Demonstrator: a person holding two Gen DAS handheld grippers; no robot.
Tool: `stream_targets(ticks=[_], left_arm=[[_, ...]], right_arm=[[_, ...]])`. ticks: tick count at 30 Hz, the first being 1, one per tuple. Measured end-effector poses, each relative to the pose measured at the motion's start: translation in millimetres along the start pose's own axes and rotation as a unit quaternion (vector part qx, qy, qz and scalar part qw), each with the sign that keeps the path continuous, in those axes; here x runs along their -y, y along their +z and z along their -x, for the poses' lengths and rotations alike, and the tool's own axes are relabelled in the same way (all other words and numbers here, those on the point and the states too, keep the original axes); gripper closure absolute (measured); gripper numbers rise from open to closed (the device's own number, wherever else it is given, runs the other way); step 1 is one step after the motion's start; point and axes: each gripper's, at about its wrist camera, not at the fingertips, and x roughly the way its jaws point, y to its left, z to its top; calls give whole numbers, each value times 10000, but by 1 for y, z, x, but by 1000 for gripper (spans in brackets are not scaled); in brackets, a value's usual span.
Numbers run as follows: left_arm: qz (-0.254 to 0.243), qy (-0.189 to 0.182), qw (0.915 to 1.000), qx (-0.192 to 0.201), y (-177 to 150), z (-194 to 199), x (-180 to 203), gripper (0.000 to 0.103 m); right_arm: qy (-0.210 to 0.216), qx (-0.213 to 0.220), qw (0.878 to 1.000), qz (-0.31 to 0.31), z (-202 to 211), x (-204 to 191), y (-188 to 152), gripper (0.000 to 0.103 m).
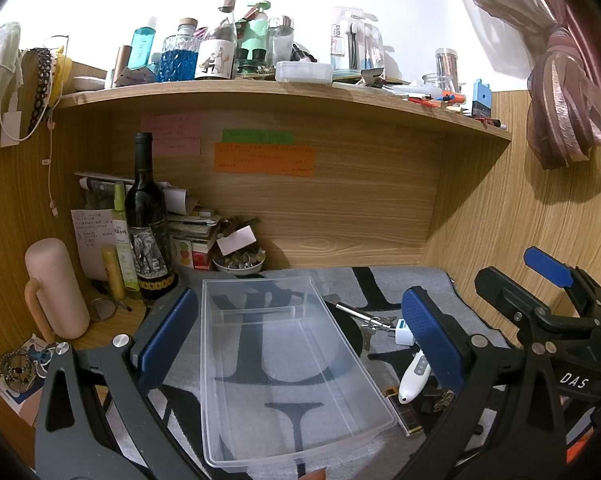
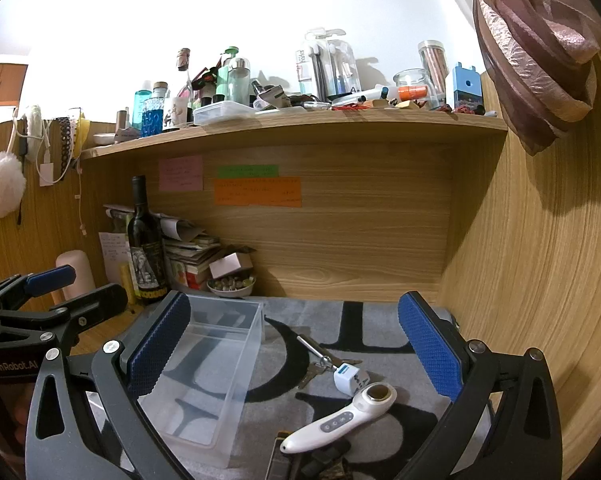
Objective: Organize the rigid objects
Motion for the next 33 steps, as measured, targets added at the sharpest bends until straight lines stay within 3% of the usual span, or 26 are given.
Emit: stream_targets(ticks=[27,33], left_arm=[[22,-4,10000,-7,1,0,-2,0],[63,54,9998,-195,-1,-10,-14,0]], right_arm=[[11,-12,10000,-16,-1,-1,0,0],[-63,-176,9995,-246,-13,7,-2,0]])
